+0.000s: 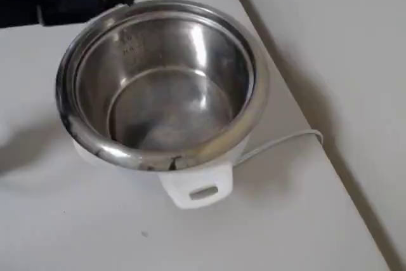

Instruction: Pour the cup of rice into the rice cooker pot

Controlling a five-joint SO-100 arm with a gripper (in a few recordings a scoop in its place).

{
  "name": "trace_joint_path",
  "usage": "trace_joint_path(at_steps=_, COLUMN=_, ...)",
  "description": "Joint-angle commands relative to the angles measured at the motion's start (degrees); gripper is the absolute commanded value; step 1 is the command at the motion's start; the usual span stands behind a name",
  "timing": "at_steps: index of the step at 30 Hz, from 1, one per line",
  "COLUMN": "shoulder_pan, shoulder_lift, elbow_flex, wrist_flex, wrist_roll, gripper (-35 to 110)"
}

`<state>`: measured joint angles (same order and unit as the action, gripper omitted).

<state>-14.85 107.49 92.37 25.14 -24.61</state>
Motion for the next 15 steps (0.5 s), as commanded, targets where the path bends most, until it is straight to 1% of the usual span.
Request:
trace_joint_path(at_steps=1, shoulder_pan=1.4, shoulder_lift=-0.2, elbow_flex=-9.0, wrist_flex=0.7, wrist_roll=9.6, gripper=14)
trace_joint_path(at_steps=3, shoulder_pan=2.2, shoulder_lift=-1.3, elbow_flex=-11.2, wrist_flex=1.6, wrist_roll=13.8, gripper=14)
trace_joint_path(at_steps=6, shoulder_pan=3.9, shoulder_lift=-4.7, elbow_flex=-17.1, wrist_flex=5.7, wrist_roll=20.7, gripper=14)
trace_joint_path(at_steps=15, shoulder_pan=5.1, shoulder_lift=-6.0, elbow_flex=-19.2, wrist_flex=7.4, wrist_roll=32.0, gripper=14)
